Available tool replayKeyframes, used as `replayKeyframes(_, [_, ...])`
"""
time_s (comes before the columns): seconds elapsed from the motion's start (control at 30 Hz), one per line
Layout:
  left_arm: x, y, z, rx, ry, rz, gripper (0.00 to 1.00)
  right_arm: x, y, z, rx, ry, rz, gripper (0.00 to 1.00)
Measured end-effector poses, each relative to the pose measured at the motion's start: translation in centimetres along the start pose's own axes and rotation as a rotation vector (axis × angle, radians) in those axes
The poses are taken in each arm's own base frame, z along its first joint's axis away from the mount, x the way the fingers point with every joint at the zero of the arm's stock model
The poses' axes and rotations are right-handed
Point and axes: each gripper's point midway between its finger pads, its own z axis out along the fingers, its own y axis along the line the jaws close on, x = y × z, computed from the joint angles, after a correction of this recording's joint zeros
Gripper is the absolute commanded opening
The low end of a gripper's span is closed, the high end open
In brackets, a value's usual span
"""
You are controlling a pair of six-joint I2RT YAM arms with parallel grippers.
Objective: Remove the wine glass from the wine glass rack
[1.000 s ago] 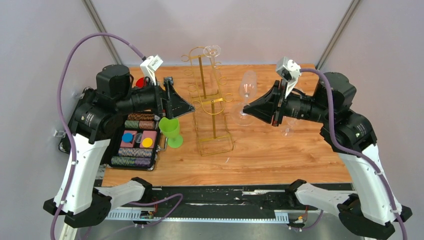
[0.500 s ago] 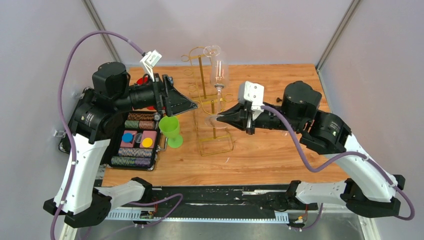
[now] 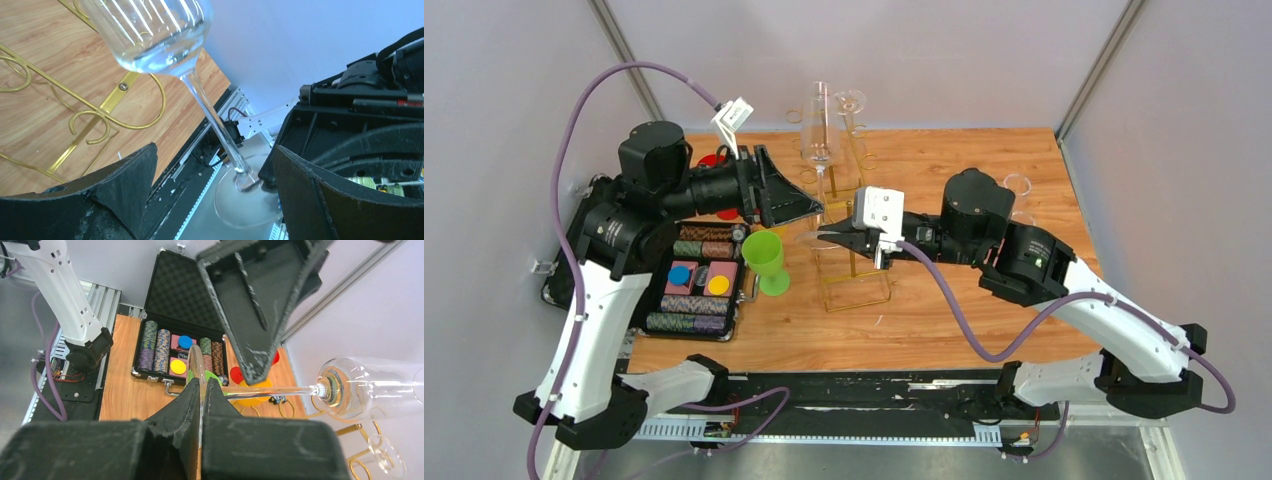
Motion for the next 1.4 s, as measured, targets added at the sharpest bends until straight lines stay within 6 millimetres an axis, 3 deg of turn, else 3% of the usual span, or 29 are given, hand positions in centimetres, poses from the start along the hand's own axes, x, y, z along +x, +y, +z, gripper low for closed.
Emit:
replayKeyframes(0.13, [-0.4,0.2,0.4,0.003,-0.007,-0.008,0.93,-0.2,0.5,0.9,-0.017,-0.016,-0.036,0.0])
replayKeyframes(0.27, [-0.4,0.5,0.9,0.001,-0.01,-0.025,0.8,-0.7,0.9,1.8,-0.026,-0.036,-0.071,0.0])
replayKeyframes(0.5, [-0.7,1.0,1.6,0.002,-0.016,-0.054,0.4,-0.9,1.2,2.8,-0.026,-0.051,-0.112,0.0])
replayKeyframes(0.63, [-0.9,0.9,1.6,0.007,-0.027,-0.05,0.2,-0.3,1.3,3.1,-0.021,-0.035,-0.123,0.0])
replayKeyframes(0.67, [-1.0,0.9,1.6,0.005,-0.029,-0.063,0.07,0.0,1.3,3.1,-0.018,-0.028,-0.13,0.0])
replayKeyframes(0.73, [-1.1,0.8,1.6,0.001,-0.034,-0.099,0.0,0.7,1.5,3.4,-0.019,-0.014,-0.152,0.0])
replayKeyframes(0.8, [-1.1,0.9,1.6,-0.009,-0.036,-0.123,0.0,1.4,1.6,3.7,-0.017,0.001,-0.183,0.1])
replayKeyframes(0.9, [-0.9,1.0,1.6,-0.015,-0.029,-0.13,0.0,1.7,1.7,3.9,-0.012,0.004,-0.192,0.4])
replayKeyframes(0.97, [-0.8,1.1,1.6,-0.015,-0.026,-0.1,0.0,1.5,1.6,3.6,-0.005,0.0,-0.185,0.52])
replayKeyframes(1.23, [-0.2,1.6,1.1,-0.036,-0.013,-0.024,0.0,-2.0,0.6,-0.6,0.071,-0.088,-0.174,0.63])
replayKeyframes(1.4, [0.8,2.0,0.6,-0.05,0.017,0.023,0.0,-3.4,-0.5,-2.6,0.144,-0.113,-0.14,0.65])
